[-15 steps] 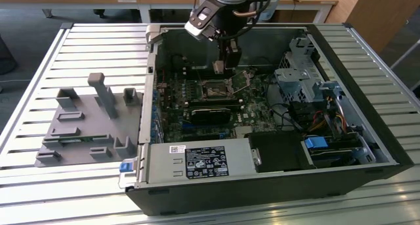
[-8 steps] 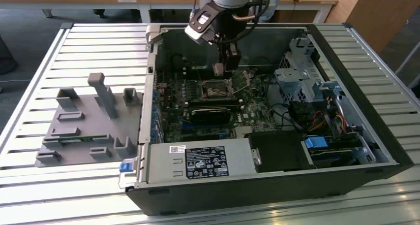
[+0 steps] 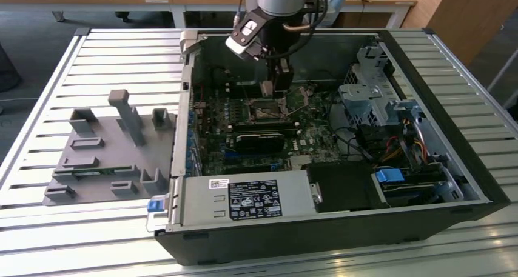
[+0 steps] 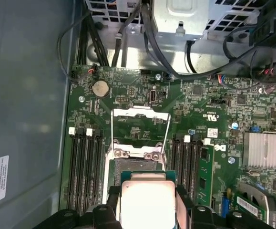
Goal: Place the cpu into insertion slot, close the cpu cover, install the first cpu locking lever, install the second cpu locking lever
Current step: 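Place the cpu into insertion slot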
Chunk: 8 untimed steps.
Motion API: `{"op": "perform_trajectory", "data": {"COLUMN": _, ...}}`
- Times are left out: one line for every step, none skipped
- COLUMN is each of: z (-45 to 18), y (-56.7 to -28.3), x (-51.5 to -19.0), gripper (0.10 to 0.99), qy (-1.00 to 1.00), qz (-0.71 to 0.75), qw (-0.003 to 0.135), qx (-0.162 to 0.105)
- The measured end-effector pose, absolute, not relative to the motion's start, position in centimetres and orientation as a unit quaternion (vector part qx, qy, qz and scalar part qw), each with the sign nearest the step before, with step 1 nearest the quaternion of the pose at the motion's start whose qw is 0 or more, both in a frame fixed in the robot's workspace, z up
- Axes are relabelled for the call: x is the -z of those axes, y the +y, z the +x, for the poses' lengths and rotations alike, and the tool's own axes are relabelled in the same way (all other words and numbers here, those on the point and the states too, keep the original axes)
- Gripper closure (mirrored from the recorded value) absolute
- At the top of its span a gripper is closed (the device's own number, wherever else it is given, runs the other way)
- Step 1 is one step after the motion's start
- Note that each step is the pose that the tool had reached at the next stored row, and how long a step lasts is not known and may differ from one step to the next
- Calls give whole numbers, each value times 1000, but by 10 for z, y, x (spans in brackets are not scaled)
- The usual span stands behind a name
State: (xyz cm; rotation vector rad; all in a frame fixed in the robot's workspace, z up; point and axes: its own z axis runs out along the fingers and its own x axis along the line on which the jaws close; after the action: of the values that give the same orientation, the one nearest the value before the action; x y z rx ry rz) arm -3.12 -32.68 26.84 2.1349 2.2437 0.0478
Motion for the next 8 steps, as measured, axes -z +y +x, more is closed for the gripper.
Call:
{"op": "perform_trajectory", "data": {"z": -31, "y": -326, "x": -267, "gripper": 545, "qy": 724, "qz": 689, "qw": 22, "qx": -15}}
{"op": "perform_trajectory", "data": {"z": -32, "y": -326, "x": -266, "gripper": 545, "qy": 724, "qz": 689, "qw": 22, "qx": -15}}
{"op": "perform_trajectory", "data": {"z": -32, "y": -325, "x": -264, "gripper": 545, "qy": 724, "qz": 689, "qw": 22, "qx": -16}}
{"op": "perform_trajectory", "data": {"z": -32, "y": -324, "x": -262, "gripper": 545, "qy": 724, "qz": 689, "qw": 22, "qx": -16}}
{"op": "perform_trajectory", "data": {"z": -33, "y": -324, "x": -261, "gripper": 545, "qy": 724, "qz": 689, "qw": 22, "qx": -16}}
{"op": "perform_trajectory", "data": {"z": -34, "y": -323, "x": -259, "gripper": 545, "qy": 724, "qz": 689, "qw": 23, "qx": -16}}
{"op": "perform_trajectory", "data": {"z": -34, "y": -323, "x": -258, "gripper": 545, "qy": 724, "qz": 689, "qw": 23, "qx": -16}}
{"op": "perform_trajectory", "data": {"z": -34, "y": -322, "x": -257, "gripper": 545, "qy": 724, "qz": 689, "qw": 23, "qx": -16}}
